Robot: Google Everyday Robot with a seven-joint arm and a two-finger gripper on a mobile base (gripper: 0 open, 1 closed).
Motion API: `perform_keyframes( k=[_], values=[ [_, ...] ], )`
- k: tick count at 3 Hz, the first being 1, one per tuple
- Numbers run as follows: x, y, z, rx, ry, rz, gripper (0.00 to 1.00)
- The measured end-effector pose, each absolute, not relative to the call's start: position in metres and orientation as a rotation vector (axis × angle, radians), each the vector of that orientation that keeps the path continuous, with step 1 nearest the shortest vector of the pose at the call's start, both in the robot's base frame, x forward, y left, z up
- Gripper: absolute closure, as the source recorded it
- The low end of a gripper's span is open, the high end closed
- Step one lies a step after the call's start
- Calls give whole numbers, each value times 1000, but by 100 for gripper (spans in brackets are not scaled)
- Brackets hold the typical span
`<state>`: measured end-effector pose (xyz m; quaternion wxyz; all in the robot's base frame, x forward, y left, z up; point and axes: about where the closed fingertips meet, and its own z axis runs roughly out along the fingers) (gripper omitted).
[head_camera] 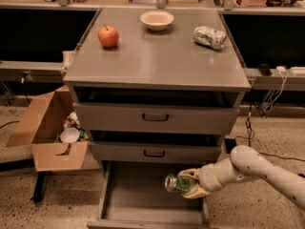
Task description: Pick green can from bottom drawer and place on counter
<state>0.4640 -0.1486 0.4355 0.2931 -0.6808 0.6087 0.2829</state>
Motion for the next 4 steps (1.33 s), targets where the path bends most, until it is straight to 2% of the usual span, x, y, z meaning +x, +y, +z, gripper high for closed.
perform_keyframes(
  k=[2, 3, 4],
  values=[
    [462, -139, 466, -1886, 1584, 790, 100],
    [456, -128, 528, -1951, 1541, 810, 100],
    [457, -124, 612, -2041, 1490, 745, 100]
  ],
)
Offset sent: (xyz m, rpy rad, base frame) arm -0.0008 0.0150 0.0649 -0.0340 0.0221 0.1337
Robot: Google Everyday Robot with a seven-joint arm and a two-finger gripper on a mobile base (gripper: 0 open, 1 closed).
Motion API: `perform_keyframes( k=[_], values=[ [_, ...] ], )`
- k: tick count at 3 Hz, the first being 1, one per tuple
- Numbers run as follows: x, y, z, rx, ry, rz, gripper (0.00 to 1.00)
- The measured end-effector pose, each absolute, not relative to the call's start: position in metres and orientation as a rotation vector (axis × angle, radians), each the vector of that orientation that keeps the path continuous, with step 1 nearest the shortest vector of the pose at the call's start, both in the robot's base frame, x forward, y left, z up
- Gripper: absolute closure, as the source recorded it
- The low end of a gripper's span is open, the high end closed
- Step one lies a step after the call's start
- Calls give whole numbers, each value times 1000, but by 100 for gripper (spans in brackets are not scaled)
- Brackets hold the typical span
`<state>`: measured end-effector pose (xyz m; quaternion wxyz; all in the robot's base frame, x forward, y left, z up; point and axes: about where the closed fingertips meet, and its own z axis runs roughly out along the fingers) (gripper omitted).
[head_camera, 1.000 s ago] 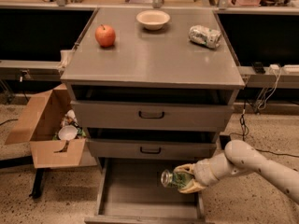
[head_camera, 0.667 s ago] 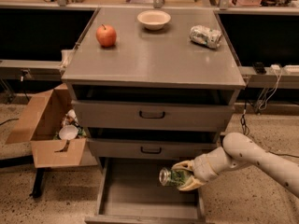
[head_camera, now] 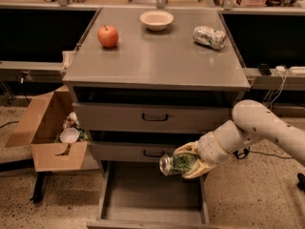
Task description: Pick green can from bottom drawer and place on counter
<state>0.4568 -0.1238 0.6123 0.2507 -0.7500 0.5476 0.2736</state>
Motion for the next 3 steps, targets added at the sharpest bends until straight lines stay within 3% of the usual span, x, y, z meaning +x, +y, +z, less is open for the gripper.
perform_keyframes(
  k=[1, 3],
  values=[
    [456, -124, 618, -2042, 1481, 745, 100],
    [465, -140, 783, -2052, 1421, 612, 100]
  ],
)
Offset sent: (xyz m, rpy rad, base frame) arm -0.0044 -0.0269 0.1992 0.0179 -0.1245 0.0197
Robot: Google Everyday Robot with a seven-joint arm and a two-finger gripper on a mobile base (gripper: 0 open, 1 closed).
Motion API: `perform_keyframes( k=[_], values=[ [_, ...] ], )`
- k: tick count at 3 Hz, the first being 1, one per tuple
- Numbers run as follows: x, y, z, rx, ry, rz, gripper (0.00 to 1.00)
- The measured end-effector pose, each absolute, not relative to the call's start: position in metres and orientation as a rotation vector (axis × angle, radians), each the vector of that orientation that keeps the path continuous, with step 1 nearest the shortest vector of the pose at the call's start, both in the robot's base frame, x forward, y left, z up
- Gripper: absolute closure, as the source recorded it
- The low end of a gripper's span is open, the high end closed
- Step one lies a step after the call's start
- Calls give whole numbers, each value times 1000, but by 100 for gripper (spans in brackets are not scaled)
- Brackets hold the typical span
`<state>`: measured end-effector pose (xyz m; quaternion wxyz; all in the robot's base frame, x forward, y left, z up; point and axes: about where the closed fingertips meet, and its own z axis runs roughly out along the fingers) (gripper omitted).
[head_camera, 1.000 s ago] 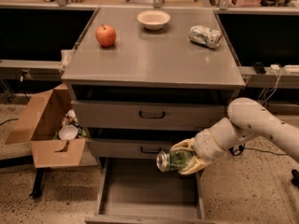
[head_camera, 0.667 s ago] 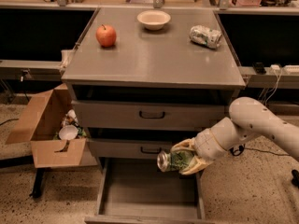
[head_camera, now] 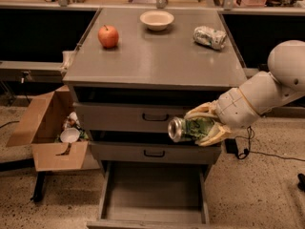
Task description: Pick green can from bottom drawer and place on counter
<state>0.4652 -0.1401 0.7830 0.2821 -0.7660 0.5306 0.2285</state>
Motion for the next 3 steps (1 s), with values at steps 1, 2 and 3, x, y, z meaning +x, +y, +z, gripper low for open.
perform_keyframes(
  k=[1, 2, 3],
  values=[
    [465, -140, 783, -2052, 1421, 612, 100],
    [477, -145, 815, -2034, 1463, 614, 100],
    [503, -150, 878, -2014, 1498, 564, 100]
  ],
)
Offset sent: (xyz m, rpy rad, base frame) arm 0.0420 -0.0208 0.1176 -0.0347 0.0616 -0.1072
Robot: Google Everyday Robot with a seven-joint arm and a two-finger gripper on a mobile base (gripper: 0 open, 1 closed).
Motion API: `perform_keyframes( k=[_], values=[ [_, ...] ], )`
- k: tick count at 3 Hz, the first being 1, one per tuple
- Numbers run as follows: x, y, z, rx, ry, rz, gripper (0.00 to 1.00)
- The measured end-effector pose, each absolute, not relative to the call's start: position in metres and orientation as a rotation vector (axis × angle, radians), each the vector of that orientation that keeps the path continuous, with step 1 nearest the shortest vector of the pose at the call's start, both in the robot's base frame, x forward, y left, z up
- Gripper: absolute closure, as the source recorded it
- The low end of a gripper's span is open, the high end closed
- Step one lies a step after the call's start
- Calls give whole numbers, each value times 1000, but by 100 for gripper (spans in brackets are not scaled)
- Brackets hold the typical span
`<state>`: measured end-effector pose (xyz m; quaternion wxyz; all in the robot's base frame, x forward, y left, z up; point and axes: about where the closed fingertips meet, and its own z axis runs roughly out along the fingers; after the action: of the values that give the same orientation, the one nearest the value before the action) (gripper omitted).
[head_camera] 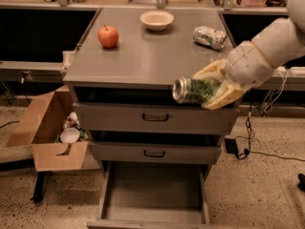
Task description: Pick green can from bottom drawer and place on counter
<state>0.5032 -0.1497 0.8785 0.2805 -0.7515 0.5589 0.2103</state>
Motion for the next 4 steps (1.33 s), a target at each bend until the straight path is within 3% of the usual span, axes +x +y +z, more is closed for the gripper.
perform_keyframes(
  k=[4],
  values=[
    [671, -125, 910, -1758, 1689, 513, 100]
  ],
)
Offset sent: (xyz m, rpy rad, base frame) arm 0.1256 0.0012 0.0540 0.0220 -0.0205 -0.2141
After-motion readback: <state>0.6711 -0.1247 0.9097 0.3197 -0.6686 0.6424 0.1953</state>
